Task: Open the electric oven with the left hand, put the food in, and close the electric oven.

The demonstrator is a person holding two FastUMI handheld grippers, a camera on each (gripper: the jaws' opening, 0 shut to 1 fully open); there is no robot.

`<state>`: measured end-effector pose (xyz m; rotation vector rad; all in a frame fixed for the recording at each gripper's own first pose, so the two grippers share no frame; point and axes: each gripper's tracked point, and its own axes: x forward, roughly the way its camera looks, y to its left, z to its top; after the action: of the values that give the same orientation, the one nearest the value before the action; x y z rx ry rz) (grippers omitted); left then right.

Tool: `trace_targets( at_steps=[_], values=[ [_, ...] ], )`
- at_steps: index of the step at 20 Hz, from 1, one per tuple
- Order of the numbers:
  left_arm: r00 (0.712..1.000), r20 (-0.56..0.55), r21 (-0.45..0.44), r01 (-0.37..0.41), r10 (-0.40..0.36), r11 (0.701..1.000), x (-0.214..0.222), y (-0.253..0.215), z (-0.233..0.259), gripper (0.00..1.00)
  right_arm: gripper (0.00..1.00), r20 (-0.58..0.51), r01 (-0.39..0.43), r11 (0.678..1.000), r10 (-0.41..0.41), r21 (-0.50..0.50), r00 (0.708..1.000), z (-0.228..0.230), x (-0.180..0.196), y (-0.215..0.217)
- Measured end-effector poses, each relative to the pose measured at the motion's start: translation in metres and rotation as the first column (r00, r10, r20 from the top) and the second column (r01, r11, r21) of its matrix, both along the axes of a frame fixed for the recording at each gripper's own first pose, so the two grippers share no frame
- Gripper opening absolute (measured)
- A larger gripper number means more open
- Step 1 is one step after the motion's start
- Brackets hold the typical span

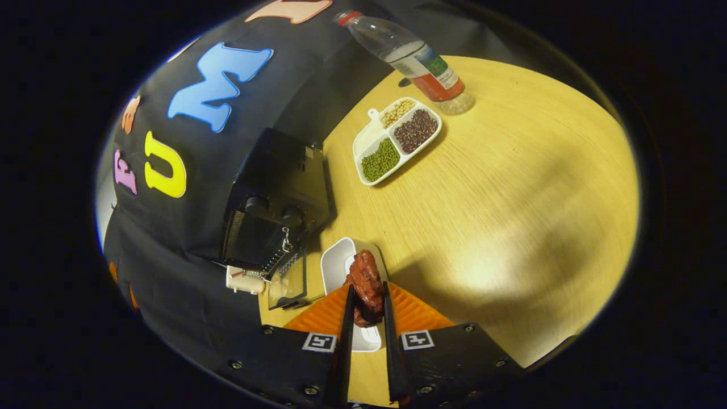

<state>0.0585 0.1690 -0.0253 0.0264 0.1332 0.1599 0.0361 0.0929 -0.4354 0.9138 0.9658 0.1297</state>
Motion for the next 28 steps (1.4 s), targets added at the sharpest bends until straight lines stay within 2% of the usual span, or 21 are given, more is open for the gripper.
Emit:
trace_targets(
  at_steps=[1,2,4,5,6,9,14,15,17,18,20,21,22,28],
  values=[
    [1.0,-0.007,-0.009,-0.004,0.004,1.0,-0.001,-0.002,-0.003,1.0,0.1,-0.017,0.01,1.0,-0.01,-0.003,1.0,-0.025,0.016,0.017],
    [1.0,-0.014,-0.014,-0.008,0.007,1.0,0.0,-0.003,-0.005,1.0,0.12,-0.009,0.003,1.0,-0.003,0.008,1.0,0.006,0.001,-0.002],
    [1.0,-0.019,-0.004,-0.02,0.02,1.0,-0.003,-0.004,-0.007,1.0,0.11,-0.014,0.003,1.0,-0.003,0.006,1.0,0.008,0.003,-0.001],
    [1.0,-0.021,0.0,-0.023,0.023,1.0,-0.003,-0.004,-0.006,1.0,0.06,-0.01,-0.004,1.0,0.004,0.001,1.0,0.01,0.005,-0.002],
    [0.999,-0.02,0.004,-0.025,0.025,1.0,-0.003,-0.006,-0.004,0.92,0.06,-0.003,-0.015,1.0,0.015,0.004,1.0,0.014,0.006,-0.001],
    [1.0,-0.01,0.007,-0.017,0.017,1.0,-0.005,-0.013,-0.003,0.94,0.06,0.041,-0.048,0.998,0.046,0.046,0.998,0.038,0.009,0.0],
    [0.997,0.032,0.019,0.068,-0.069,0.997,-0.003,-0.025,0.005,1.0,0.06,0.145,-0.085,0.994,0.073,0.074,0.987,0.094,0.013,0.017],
    [0.995,0.037,0.02,0.087,-0.088,0.996,-0.001,-0.025,0.007,1.0,0.06,0.164,-0.084,0.993,0.069,0.084,0.984,0.105,0.014,0.023],
    [0.991,0.04,0.019,0.123,-0.124,0.992,-0.001,-0.022,0.007,0.91,0.06,0.202,-0.078,0.991,0.054,0.113,0.978,0.127,0.016,0.041],
    [0.989,0.048,0.02,0.137,-0.138,0.99,0.0,-0.019,0.01,1.0,0.06,0.218,-0.076,0.989,0.047,0.126,0.975,0.136,0.017,0.05],
    [0.986,0.05,0.013,0.157,-0.157,0.988,-0.001,-0.008,0.01,0.97,0.06,0.241,-0.068,0.986,0.031,0.149,0.97,0.149,0.02,0.068],
    [0.985,0.053,0.009,0.166,-0.166,0.986,-0.002,-0.003,0.011,0.97,0.06,0.25,-0.067,0.985,0.025,0.16,0.968,0.154,0.023,0.078],
    [0.984,0.05,0.005,0.17,-0.17,0.986,-0.003,0.004,0.01,0.91,0.06,0.254,-0.065,0.984,0.021,0.166,0.967,0.156,0.026,0.087],
    [0.983,0.032,0.006,0.183,-0.183,0.983,-0.008,0.052,0.003,0.92,0.06,0.217,-0.014,0.99,-0.017,0.137,0.976,0.137,0.056,0.131]
  ],
)
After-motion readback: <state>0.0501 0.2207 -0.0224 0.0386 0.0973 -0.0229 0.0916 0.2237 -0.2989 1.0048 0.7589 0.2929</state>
